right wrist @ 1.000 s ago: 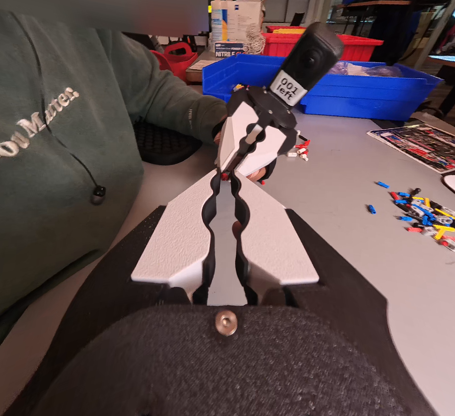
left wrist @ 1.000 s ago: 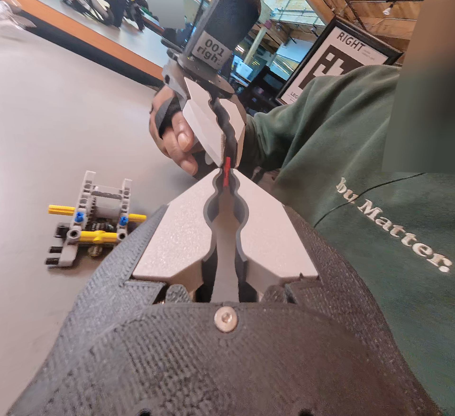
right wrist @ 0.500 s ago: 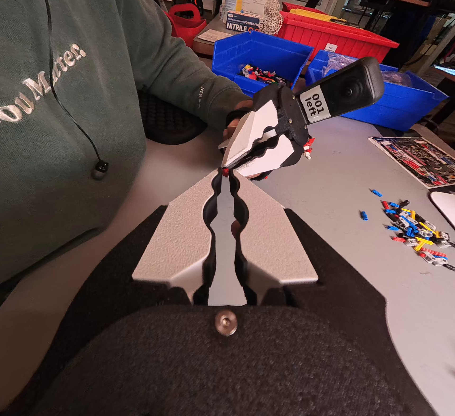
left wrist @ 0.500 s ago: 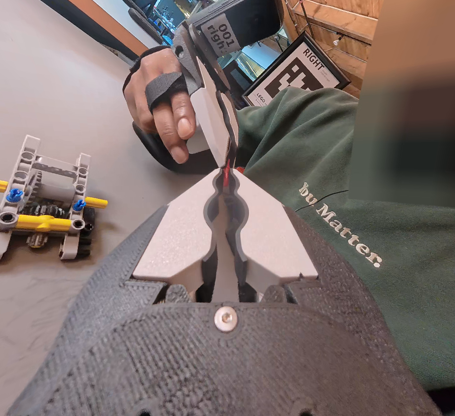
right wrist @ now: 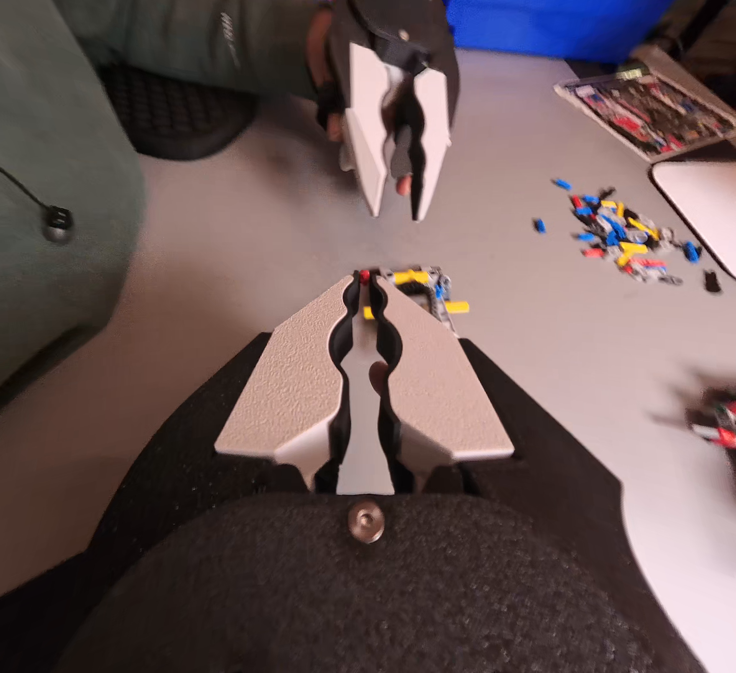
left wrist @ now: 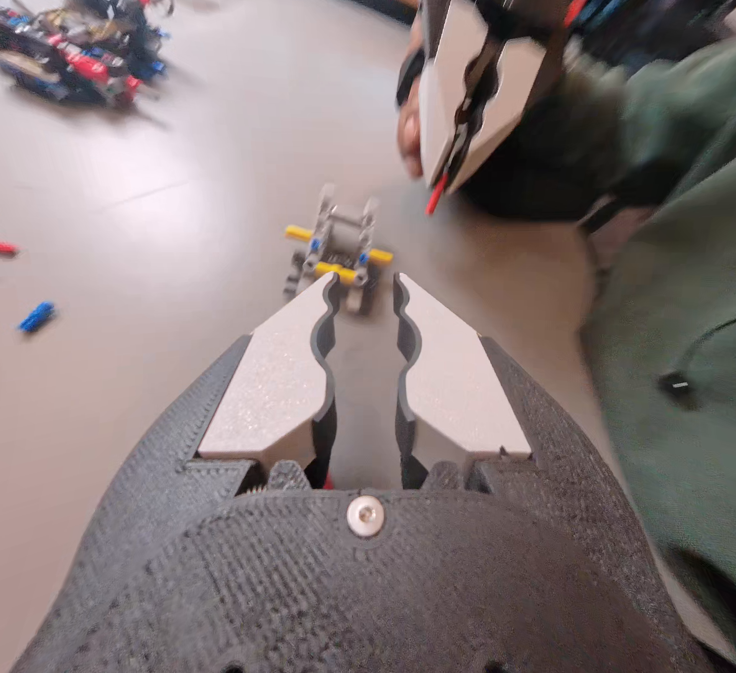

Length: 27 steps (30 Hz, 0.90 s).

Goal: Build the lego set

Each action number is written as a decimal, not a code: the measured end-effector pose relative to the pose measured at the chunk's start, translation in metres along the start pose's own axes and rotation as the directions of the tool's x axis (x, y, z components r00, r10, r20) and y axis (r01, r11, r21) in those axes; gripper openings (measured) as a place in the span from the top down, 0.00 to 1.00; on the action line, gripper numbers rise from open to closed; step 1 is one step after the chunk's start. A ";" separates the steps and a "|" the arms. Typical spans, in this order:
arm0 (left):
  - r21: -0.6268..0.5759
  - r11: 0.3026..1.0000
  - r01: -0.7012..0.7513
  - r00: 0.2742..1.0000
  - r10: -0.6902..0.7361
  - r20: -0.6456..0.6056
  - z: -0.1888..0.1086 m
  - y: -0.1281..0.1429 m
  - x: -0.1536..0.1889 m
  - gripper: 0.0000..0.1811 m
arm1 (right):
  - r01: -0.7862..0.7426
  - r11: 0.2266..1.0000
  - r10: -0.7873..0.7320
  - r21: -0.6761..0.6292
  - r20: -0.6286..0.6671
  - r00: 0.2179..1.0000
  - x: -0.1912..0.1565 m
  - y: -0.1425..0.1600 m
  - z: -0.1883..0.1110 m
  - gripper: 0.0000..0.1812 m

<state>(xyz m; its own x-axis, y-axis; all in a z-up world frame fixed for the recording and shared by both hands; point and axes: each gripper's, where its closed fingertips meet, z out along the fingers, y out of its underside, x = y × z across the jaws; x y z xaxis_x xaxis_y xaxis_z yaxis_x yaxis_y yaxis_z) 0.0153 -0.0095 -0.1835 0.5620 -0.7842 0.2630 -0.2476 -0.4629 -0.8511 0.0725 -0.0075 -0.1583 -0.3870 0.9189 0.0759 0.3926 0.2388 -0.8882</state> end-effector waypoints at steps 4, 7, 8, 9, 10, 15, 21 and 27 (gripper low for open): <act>-0.186 0.975 -0.123 0.987 0.141 0.083 0.020 0.032 -0.006 0.85 | -0.028 0.991 0.016 -0.128 -0.094 0.995 0.019 0.027 0.003 0.98; -0.216 0.963 -0.163 0.978 0.187 0.096 0.029 0.033 -0.005 0.85 | -0.034 0.982 0.013 -0.185 -0.112 0.994 0.023 0.040 0.005 0.98; -0.218 0.962 -0.166 0.976 0.192 0.104 0.030 0.032 -0.006 0.85 | -0.040 0.981 0.020 -0.189 -0.108 0.994 0.023 0.042 0.005 0.98; -0.219 0.960 -0.173 0.973 0.200 0.110 0.031 0.032 -0.007 0.85 | -0.046 0.981 0.027 -0.190 -0.102 0.994 0.023 0.043 0.005 0.98; -0.220 0.959 -0.180 0.972 0.208 0.109 0.032 0.032 -0.006 0.85 | -0.051 0.980 0.032 -0.195 -0.099 0.995 0.022 0.045 0.005 0.98; -0.189 0.957 -0.222 0.962 0.246 0.116 0.036 0.025 -0.001 0.91 | -0.054 0.975 0.039 -0.216 -0.073 0.997 0.018 0.052 0.009 0.98; -0.172 0.954 -0.247 0.957 0.268 0.112 0.039 0.022 0.002 0.92 | -0.063 0.976 0.048 -0.210 -0.077 0.996 0.019 0.051 0.009 0.98; -0.157 0.956 -0.249 0.958 0.267 0.102 0.038 0.017 0.007 0.92 | -0.042 0.980 0.025 -0.194 -0.086 0.996 0.017 0.039 0.008 0.98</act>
<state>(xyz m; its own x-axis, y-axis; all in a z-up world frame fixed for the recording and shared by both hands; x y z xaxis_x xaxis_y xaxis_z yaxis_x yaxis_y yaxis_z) 0.0447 -0.0069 -0.2129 0.5529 -0.8330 -0.0210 -0.5004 -0.3118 -0.8077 0.0743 0.0150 -0.1955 -0.3042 0.9482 0.0921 0.5631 0.2569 -0.7854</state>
